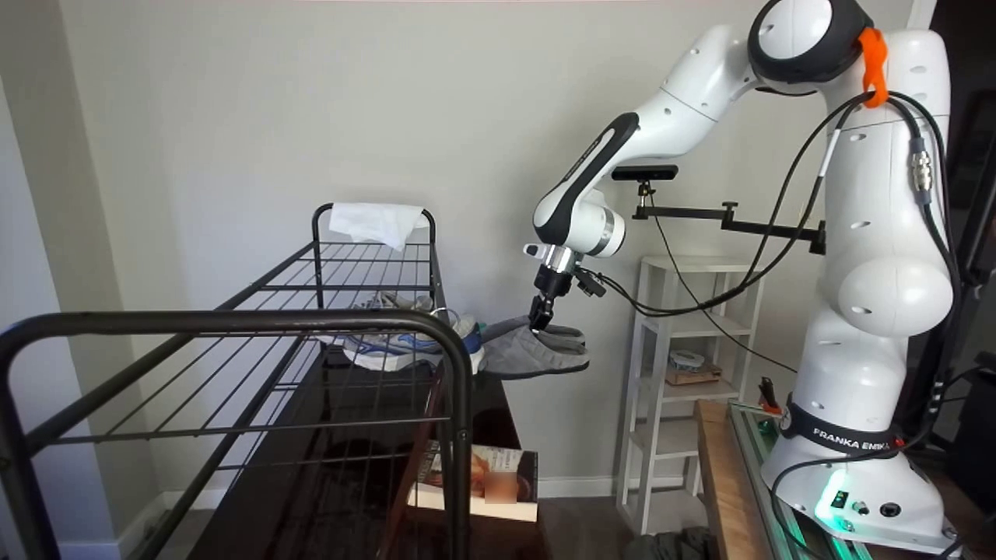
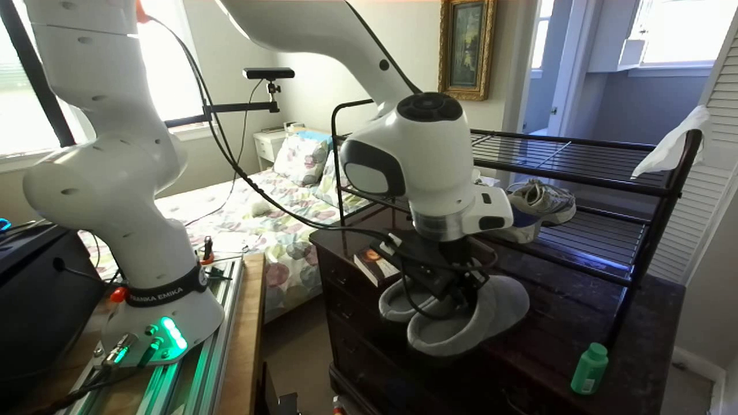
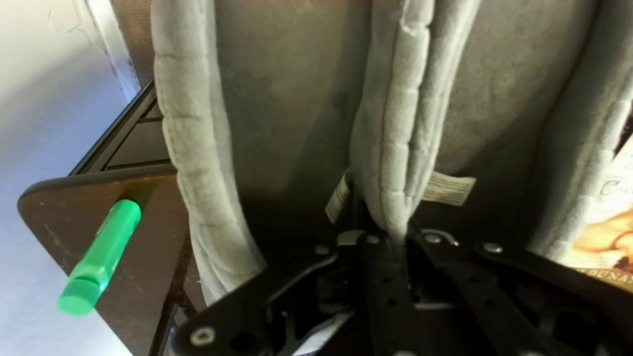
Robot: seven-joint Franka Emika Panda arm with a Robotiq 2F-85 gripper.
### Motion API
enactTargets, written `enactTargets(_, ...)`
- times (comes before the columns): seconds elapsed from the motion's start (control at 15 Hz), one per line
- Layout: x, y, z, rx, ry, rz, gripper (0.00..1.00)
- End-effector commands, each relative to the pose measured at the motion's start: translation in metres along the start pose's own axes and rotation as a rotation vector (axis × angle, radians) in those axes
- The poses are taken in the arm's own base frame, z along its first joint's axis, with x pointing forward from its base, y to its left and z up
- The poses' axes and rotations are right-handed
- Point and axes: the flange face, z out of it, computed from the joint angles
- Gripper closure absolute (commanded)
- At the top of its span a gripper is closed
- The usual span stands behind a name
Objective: Pick up ta pair of shoes from the top of the rack and put it on top of the cabinet
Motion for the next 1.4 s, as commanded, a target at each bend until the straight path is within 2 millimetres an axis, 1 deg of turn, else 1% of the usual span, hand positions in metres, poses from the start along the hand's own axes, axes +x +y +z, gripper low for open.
enactTargets(0.0, -0.013, 0.013, 0.033, 0.051, -0.172, 0.033, 0.98)
enactTargets(0.07, -0.001, 0.010, 0.012, 0.022, -0.080, 0.027, 0.91)
enactTargets(0.2, -0.015, 0.011, 0.032, 0.046, -0.149, 0.031, 0.91)
enactTargets(0.27, -0.012, 0.014, 0.032, 0.051, -0.135, 0.022, 0.98)
enactTargets(0.47, 0.011, 0.016, 0.019, 0.028, 0.020, 0.029, 0.98)
enactTargets(0.6, 0.029, 0.019, 0.018, 0.005, 0.103, 0.033, 0.98)
enactTargets(0.93, 0.055, 0.029, 0.027, -0.025, 0.153, 0.008, 0.98)
enactTargets(1.13, 0.069, 0.032, 0.040, -0.027, 0.157, 0.005, 0.98)
enactTargets(1.33, 0.080, 0.031, 0.056, -0.012, 0.151, 0.006, 0.98)
